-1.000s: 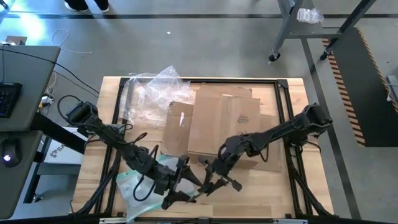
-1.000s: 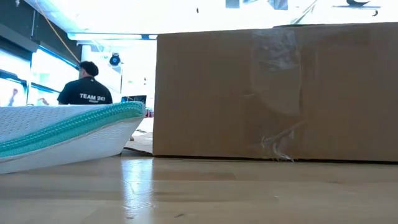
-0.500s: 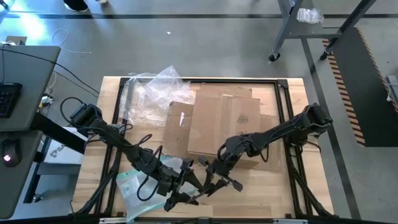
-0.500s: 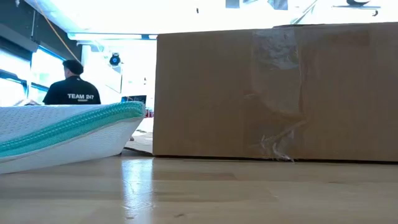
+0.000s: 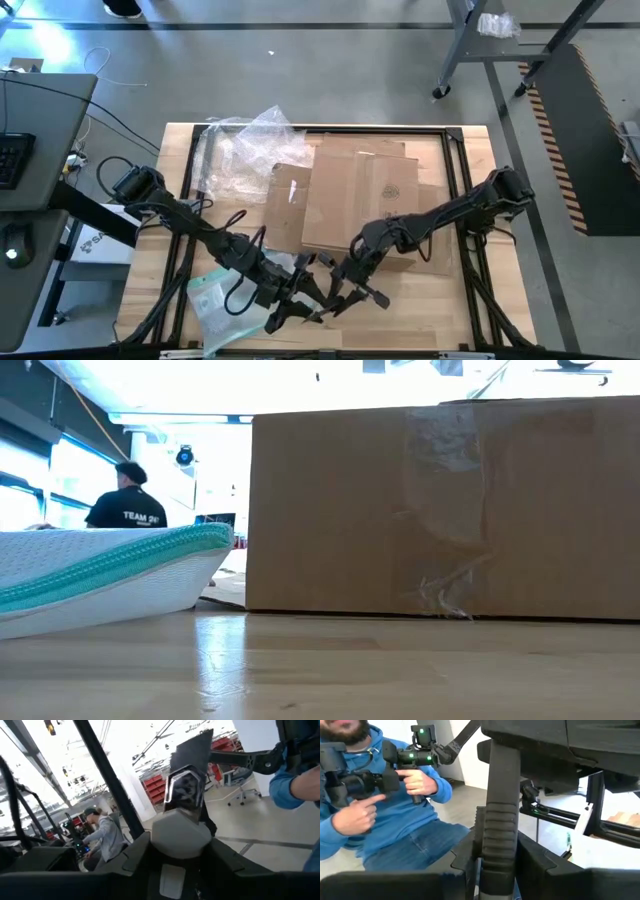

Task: Unpack boxes
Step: Break down cardboard box until it is fully flat

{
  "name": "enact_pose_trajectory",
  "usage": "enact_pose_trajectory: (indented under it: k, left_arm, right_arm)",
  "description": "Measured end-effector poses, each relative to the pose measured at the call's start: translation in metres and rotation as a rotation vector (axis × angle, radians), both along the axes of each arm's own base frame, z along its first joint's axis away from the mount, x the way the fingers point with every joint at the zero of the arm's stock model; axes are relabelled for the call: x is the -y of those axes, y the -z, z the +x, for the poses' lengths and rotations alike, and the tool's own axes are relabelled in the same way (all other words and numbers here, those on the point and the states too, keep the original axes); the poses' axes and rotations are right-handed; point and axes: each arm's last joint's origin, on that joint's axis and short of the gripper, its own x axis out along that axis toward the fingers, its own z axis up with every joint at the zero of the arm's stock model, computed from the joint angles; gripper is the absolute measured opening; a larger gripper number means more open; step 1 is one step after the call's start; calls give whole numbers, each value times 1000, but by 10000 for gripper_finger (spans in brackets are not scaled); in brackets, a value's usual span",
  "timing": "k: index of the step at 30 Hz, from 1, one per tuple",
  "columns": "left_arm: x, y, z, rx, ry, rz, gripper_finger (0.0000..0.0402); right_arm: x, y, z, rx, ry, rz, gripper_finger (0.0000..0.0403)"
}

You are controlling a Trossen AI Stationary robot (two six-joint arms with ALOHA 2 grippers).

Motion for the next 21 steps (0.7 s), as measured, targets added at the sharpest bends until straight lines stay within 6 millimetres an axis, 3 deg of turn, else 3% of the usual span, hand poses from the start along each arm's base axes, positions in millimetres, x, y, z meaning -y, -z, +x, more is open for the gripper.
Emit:
enact_pose_trajectory:
  k: [4, 8, 14, 21]
  left_arm:
    - [5, 0, -4, -24, -70, -12, 111]
    - [15, -4, -20, -77, -259, 15, 111]
    - [30, -11, -43, -105, -449, -20, 111]
    - [47, -10, -68, -149, -723, -68, 111]
  right_arm:
    - [1, 2, 0, -9, 14, -28, 99]
    - [10, 2, -8, -72, 48, -126, 104]
    - [24, 5, -21, -194, 306, -332, 106]
    - [34, 6, -18, -123, 517, -521, 111]
